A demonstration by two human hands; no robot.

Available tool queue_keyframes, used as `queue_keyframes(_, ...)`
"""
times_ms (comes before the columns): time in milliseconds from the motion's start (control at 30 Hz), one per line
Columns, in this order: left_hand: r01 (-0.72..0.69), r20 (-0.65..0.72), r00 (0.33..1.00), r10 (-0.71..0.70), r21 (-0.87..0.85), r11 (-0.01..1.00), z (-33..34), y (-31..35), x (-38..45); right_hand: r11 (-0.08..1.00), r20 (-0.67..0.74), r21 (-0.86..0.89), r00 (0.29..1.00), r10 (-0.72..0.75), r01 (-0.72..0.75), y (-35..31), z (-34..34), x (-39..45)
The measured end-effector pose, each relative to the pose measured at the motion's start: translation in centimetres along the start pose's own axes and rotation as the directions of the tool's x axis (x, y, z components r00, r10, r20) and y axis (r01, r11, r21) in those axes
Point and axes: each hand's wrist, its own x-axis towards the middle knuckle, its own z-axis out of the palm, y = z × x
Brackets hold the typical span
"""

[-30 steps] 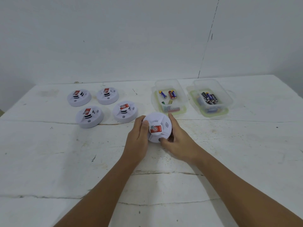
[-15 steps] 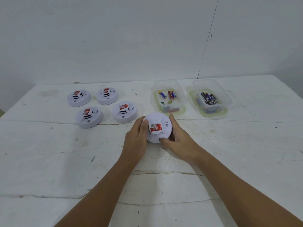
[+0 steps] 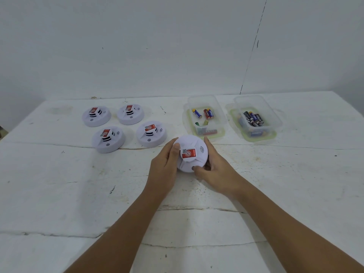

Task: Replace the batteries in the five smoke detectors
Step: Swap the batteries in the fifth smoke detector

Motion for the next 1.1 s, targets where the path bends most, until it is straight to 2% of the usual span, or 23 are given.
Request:
queue_keyframes(800, -0.019, 0.003, 1.0, 0.019, 0.023, 1.0, 0.05, -0.49, 0.3, 0.999, 0.003, 0.014, 0.999, -0.045, 0.045, -0.46, 0.11, -0.37)
queue_keyframes(900, -0.019, -0.001, 1.0, 0.019, 0.004, 1.0, 0.14, -0.38, 0.24, 0.992, 0.023, 0.105, 0.997, -0.07, 0.067, -0.16, -0.03, -0.38)
queue_keyframes(1100, 0.012, -0.014, 1.0, -0.012, -0.016, 1.0, 0.28, -0.44, 0.34, 0.965, 0.035, 0.258, 0.999, 0.032, -0.04, 0.06, 0.23, -0.36)
